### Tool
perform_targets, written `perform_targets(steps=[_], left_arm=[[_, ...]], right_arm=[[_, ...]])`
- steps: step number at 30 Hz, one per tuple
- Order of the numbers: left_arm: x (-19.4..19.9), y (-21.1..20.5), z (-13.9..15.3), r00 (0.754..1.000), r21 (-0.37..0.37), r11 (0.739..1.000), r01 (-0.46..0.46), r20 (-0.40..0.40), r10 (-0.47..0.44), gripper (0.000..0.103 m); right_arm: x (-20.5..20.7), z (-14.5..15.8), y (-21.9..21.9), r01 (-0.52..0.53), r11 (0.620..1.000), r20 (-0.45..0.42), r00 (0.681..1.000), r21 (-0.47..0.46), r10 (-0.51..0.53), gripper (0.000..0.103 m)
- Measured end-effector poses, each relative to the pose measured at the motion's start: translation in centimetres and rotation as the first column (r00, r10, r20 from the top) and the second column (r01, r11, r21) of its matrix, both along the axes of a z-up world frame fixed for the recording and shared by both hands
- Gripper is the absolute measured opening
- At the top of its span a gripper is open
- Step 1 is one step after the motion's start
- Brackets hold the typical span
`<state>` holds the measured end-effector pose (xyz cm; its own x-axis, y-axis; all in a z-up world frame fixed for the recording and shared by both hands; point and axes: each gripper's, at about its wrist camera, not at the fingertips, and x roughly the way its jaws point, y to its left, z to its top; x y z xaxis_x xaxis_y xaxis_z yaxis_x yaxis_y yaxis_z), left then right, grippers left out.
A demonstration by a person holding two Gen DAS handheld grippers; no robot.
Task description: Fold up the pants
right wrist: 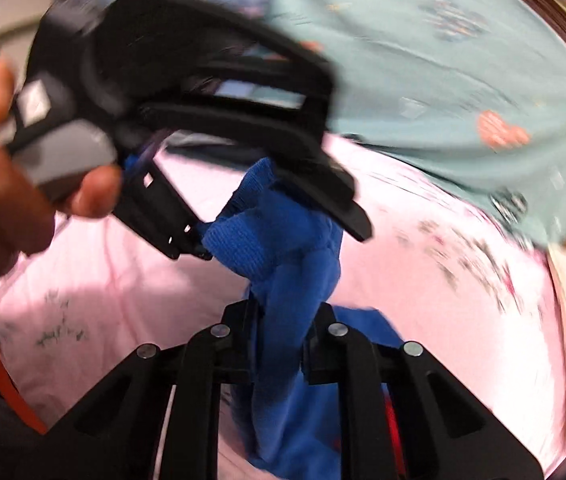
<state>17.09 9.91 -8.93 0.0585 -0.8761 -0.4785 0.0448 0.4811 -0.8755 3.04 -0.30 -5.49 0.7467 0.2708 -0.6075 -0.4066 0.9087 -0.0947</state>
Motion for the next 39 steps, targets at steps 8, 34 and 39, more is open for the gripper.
perform_targets(steps=[8, 34, 39], left_arm=[[-0.4, -16.6, 0.2, 0.955, 0.062, 0.956, 0.288, 0.054, -0.291, 0.059], [-5.5, -15.3, -4.0, 0.938, 0.458, 0.86, 0.226, 0.136, -0.319, 0.065], [-6.2, -16.1, -5.9, 0.923, 0.501, 0.835, 0.23, 0.159, -0.35, 0.067]], right_arm=[[-2.1, -0.7, -12.7, 0.319, 0.937, -0.077, 0.947, 0.145, -0.31, 0.016], [2.7, -4.2, -25.2, 0.339, 0.76, -0.354, 0.922, 0.554, -0.153, 0.035], [4.1, -11.8, -27.3, 0.459, 0.81, -0.493, 0.833, 0.365, -0.25, 0.026]])
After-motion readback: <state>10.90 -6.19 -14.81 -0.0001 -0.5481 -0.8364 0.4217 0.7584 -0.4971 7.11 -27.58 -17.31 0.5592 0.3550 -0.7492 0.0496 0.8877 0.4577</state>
